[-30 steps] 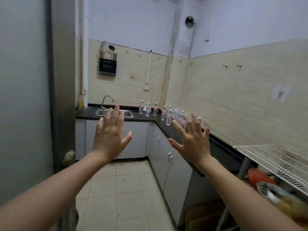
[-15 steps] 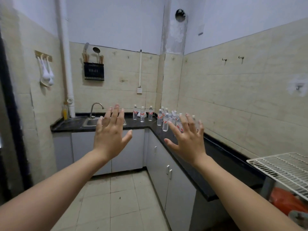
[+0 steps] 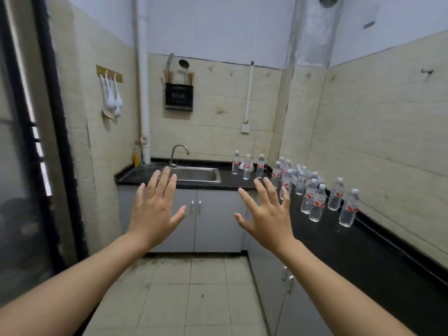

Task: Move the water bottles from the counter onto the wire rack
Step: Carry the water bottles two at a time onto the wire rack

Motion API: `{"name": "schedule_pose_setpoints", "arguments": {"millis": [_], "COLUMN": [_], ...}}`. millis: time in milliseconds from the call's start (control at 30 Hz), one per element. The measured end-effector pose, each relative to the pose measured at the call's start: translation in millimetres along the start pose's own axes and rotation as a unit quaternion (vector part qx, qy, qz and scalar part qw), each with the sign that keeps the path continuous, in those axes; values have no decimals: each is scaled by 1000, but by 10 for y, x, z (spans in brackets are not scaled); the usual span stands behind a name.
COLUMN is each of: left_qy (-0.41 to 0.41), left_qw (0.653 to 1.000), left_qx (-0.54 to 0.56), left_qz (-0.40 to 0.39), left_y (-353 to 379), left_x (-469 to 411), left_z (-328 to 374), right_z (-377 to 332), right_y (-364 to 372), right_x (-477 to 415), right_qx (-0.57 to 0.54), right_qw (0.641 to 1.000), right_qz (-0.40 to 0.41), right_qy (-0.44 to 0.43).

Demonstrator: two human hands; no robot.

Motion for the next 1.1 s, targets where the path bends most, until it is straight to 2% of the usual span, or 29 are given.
{"name": "schedule_pose_setpoints", "arguments": {"millis": [200, 467, 667, 800, 1100], "left_qy": [-27, -72, -38, -34, -33], "left_qw": [999, 997, 998, 997, 998], "left_qx": [-38, -4, -7, 0, 6], "left_qz": [2, -12, -49, -72, -51], "left_y": [593, 1427, 2342, 2849, 3523], "left_x": [-618, -1692, -2091, -2444, -3677], "left_z": [-654, -1138, -1101, -991, -861], "right_z": [-212, 87, 315, 664, 1245], "right_y": [856, 1907, 2726, 3243, 4367], "right_x": [-702, -1691, -1756, -1904, -2635], "right_qx": [-8, -13, 9, 3, -54], "right_qw": [998, 1000, 999, 999, 997], "right_qz": [14, -10, -43, -35, -53], "right_qy": [-61, -25, -27, -14, -6]}}
Point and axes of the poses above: each hand's wrist, its own x-axis away from the middle knuckle, its own y-axis out of the palm, z = x × y, the point moved 2 cm from there along -x, towards the middle knuckle, and after that the axes turned 10 degrees about -y, right-handed, at the moved point
